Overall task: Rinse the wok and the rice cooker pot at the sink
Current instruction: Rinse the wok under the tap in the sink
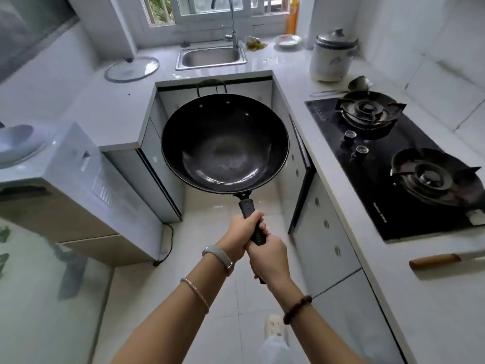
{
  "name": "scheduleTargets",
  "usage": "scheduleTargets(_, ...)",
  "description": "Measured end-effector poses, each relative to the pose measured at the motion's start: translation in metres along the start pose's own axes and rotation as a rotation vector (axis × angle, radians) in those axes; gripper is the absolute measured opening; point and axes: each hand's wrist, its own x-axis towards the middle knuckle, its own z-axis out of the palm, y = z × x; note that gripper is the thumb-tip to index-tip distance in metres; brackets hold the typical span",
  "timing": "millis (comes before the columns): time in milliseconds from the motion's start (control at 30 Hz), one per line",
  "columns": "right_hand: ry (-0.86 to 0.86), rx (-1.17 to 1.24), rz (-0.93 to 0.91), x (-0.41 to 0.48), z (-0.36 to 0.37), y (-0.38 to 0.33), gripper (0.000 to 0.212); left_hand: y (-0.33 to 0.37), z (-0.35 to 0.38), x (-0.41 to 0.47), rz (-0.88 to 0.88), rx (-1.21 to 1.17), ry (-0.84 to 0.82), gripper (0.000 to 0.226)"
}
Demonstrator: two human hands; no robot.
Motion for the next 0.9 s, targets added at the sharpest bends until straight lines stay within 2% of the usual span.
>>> scheduleTargets(400,-0.161,-0.058,-0.017,0.134,0.007,-0.069,0.016,0.081,0.008,0.113,0.020,-0.120,0.168,0.026)
scheduleTargets(667,-0.154,-0.116,-0.050,0.236,0.040,-0.123,0.020,0.153,-0.010,0.208,0.023,-0.165,0.170,0.026)
scheduleTargets(900,-0.098,-0.133,-0.066,0.333,0.093,-0.197,0.022,0.244,-0.044,0.299,0.037,-0.156,0.131,0.026)
